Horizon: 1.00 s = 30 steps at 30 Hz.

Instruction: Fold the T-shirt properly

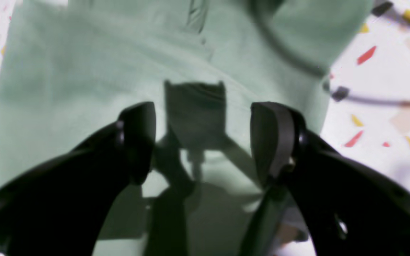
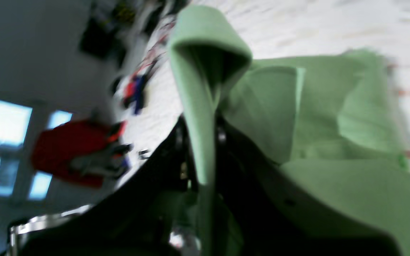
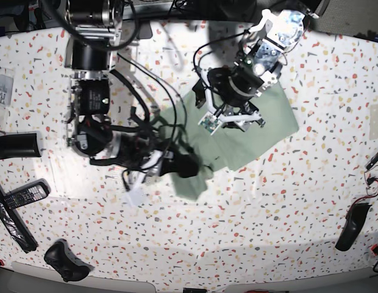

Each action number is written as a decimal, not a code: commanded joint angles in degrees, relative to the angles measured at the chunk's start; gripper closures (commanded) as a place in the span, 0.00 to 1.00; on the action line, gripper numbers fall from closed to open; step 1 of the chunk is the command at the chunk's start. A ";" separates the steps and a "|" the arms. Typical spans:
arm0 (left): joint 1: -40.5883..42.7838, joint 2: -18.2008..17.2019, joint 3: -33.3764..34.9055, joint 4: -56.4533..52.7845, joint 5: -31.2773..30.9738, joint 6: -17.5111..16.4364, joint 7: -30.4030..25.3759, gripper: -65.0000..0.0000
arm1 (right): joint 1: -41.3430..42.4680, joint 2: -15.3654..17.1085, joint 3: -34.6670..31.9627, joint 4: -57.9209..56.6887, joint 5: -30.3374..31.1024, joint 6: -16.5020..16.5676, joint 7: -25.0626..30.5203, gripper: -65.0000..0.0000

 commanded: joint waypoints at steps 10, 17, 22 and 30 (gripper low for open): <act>-0.74 -4.63 0.00 1.49 2.80 0.92 -1.40 0.39 | 2.29 0.26 -2.49 1.11 2.75 0.47 0.90 1.00; -0.79 -4.59 0.00 9.75 2.80 0.87 -1.25 0.39 | 5.01 0.26 0.94 1.11 2.54 0.47 0.72 1.00; -0.76 -4.63 0.00 14.51 2.99 0.87 3.50 0.39 | 6.12 0.26 0.87 1.11 2.51 0.47 0.70 1.00; 0.68 -14.10 0.00 14.67 6.03 6.71 14.03 0.39 | 6.12 0.26 0.87 1.11 0.68 0.47 0.70 1.00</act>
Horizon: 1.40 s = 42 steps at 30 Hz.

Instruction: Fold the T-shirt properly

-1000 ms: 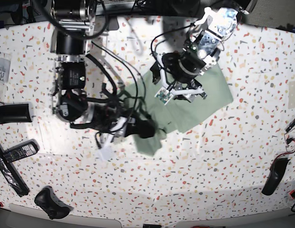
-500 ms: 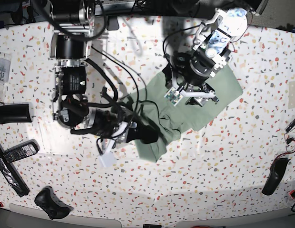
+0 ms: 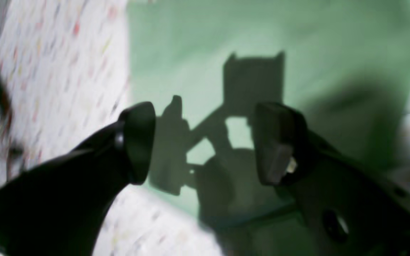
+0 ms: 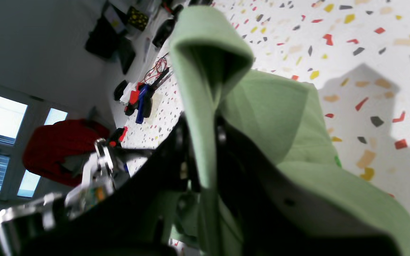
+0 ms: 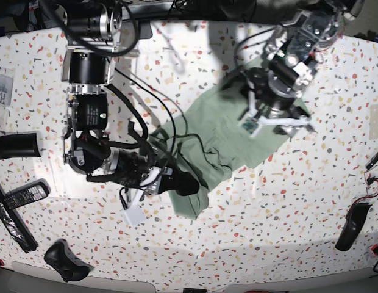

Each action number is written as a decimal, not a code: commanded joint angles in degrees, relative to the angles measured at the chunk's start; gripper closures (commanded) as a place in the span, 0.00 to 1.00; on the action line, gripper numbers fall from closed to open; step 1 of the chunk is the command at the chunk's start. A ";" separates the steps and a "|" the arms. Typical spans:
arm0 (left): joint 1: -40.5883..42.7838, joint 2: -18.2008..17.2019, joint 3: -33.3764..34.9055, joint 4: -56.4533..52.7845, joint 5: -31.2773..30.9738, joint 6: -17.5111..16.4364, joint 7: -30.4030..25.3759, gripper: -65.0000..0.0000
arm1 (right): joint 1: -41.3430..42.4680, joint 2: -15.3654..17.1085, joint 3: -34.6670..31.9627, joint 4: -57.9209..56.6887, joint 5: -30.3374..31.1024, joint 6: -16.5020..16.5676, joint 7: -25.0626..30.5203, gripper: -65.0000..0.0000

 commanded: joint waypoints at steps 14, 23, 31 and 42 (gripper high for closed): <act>5.40 -4.02 -0.26 -1.09 -7.76 -1.11 -14.01 0.39 | 1.70 0.00 -0.02 1.11 0.63 0.47 0.90 1.00; -0.24 -4.02 -0.26 -19.52 -8.00 -5.64 -18.01 0.39 | 1.70 -0.02 -0.02 1.11 0.74 0.47 0.90 1.00; -3.74 -2.47 -0.26 -21.14 -9.18 -10.01 -20.33 0.39 | 2.03 -0.74 -0.02 1.11 3.91 0.47 0.90 1.00; -8.22 2.32 -0.26 -21.49 -9.49 -10.19 -20.31 0.39 | 2.16 -12.13 -0.07 1.11 3.69 0.47 0.85 1.00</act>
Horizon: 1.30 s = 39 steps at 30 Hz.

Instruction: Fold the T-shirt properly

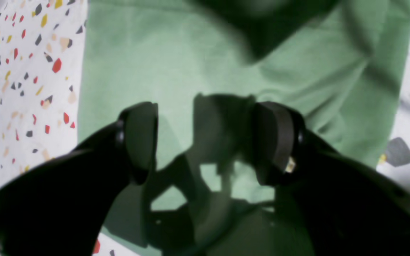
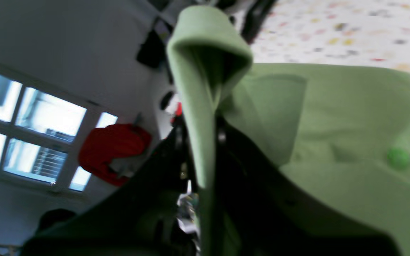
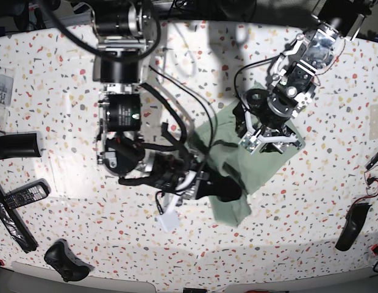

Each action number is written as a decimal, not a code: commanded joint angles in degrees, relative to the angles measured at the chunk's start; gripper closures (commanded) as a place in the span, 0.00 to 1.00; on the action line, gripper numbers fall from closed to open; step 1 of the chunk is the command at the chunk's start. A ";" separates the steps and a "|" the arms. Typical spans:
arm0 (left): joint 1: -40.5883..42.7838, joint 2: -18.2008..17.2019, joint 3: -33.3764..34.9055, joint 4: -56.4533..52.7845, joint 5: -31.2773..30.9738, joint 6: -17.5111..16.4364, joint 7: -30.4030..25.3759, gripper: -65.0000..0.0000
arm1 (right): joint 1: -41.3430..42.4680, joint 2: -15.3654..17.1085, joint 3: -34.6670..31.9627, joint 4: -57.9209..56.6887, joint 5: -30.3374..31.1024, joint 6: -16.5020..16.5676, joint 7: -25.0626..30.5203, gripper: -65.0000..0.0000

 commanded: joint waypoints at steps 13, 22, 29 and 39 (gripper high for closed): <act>-1.88 -0.35 0.07 -3.69 1.05 -0.55 1.46 0.39 | 1.40 -1.60 -3.13 1.09 -2.62 0.49 1.16 1.00; -6.43 -0.48 0.07 -3.69 1.01 -0.52 4.94 0.39 | 1.42 -1.60 -3.08 1.09 -2.62 0.49 1.16 1.00; -7.80 -0.50 0.07 -3.58 1.03 -0.55 5.97 0.39 | 1.44 -1.60 -3.08 1.09 -2.60 0.49 1.18 1.00; -8.37 -1.31 0.00 -3.58 0.98 8.15 2.86 0.39 | 1.60 -1.60 -3.08 1.09 2.67 0.49 1.66 1.00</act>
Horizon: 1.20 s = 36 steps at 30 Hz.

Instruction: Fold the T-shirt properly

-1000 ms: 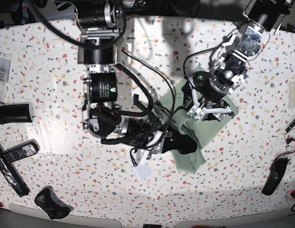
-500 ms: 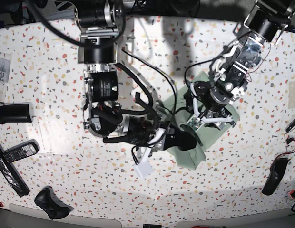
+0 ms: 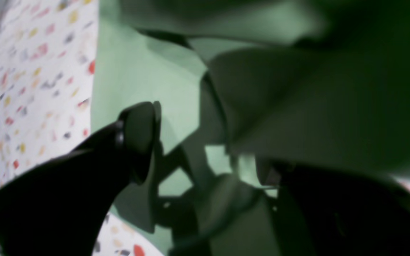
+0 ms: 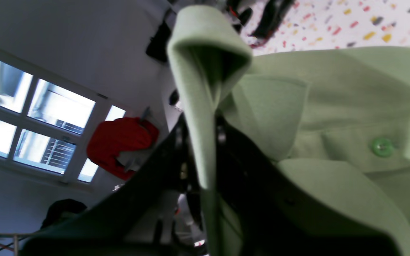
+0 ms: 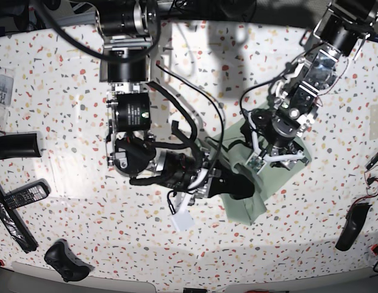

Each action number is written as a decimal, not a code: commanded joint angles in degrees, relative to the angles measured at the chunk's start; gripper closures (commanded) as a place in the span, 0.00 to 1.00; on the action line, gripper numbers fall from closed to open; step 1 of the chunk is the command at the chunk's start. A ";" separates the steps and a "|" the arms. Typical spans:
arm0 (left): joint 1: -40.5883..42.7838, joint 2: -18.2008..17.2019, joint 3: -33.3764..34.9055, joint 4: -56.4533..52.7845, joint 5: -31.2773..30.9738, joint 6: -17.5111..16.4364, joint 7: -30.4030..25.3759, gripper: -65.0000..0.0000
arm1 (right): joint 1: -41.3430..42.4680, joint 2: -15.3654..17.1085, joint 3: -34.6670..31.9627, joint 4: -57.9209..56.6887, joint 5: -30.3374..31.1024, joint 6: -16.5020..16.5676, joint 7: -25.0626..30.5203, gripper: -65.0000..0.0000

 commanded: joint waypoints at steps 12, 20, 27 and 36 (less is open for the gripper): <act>-1.75 -6.03 -0.33 7.87 -4.52 0.68 1.36 0.39 | 1.68 -0.42 -0.11 1.09 1.77 0.49 0.87 1.00; -1.73 -7.08 -0.37 10.97 -2.89 0.72 1.92 0.39 | 1.68 -0.42 -0.11 1.09 1.84 0.49 0.83 1.00; -1.75 -12.41 -0.37 10.97 -2.47 0.72 2.10 0.39 | 1.68 -0.42 -0.11 1.09 1.84 0.49 0.81 1.00; -1.73 -15.63 -8.50 8.68 -0.13 5.44 5.57 0.39 | 1.66 -0.42 -0.15 1.09 1.84 0.49 0.74 1.00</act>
